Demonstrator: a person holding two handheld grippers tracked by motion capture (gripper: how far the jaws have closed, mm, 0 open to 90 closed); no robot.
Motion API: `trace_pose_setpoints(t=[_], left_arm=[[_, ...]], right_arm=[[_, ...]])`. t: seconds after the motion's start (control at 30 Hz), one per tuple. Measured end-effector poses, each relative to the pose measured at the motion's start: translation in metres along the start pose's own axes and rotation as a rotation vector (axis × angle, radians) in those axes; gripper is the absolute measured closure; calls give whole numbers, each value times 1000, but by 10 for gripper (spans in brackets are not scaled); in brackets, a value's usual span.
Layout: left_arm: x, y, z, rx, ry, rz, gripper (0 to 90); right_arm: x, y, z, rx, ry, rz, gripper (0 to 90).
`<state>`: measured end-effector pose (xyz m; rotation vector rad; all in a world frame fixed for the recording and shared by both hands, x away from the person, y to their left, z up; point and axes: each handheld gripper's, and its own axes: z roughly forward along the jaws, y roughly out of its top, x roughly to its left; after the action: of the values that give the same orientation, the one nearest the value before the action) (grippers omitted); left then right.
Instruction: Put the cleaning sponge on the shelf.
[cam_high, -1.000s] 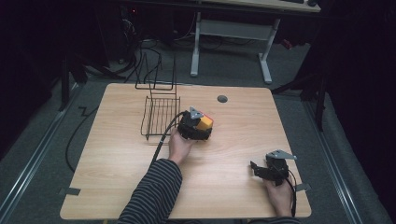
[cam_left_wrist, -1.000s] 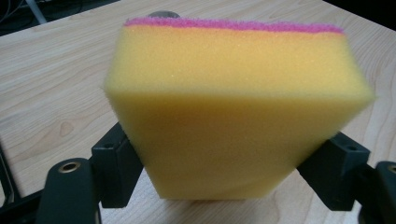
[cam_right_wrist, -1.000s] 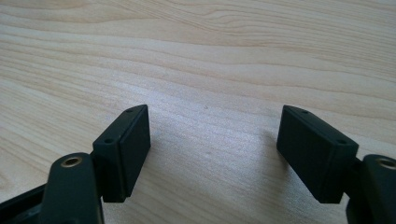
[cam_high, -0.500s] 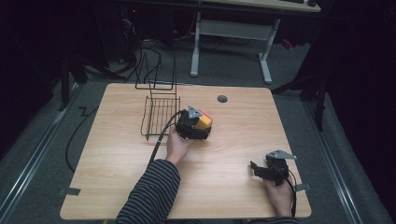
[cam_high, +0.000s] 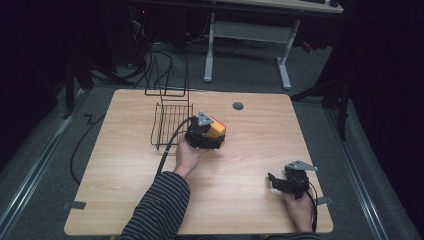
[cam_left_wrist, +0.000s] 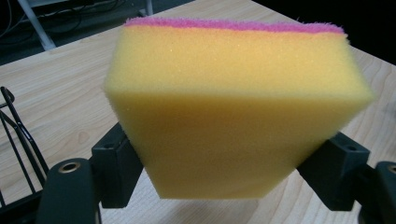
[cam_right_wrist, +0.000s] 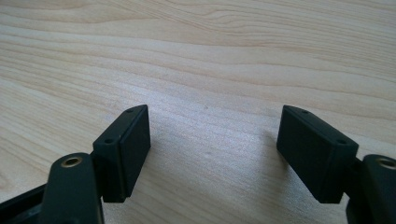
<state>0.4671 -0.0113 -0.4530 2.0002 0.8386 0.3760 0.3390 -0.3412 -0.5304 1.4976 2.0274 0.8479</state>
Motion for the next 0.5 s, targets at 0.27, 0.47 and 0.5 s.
trace_pose_setpoints(t=[0.27, 0.47, 0.5], left_arm=[[1, 1, -10, -7, 0, 4, 240], [2, 0, -16, -6, 2, 11, 241], [2, 0, -16, -6, 2, 11, 241]], right_arm=[[0, 0, 0, 1, 1, 0, 262], [0, 0, 0, 1, 0, 0, 263], [0, 0, 0, 1, 0, 0, 263]])
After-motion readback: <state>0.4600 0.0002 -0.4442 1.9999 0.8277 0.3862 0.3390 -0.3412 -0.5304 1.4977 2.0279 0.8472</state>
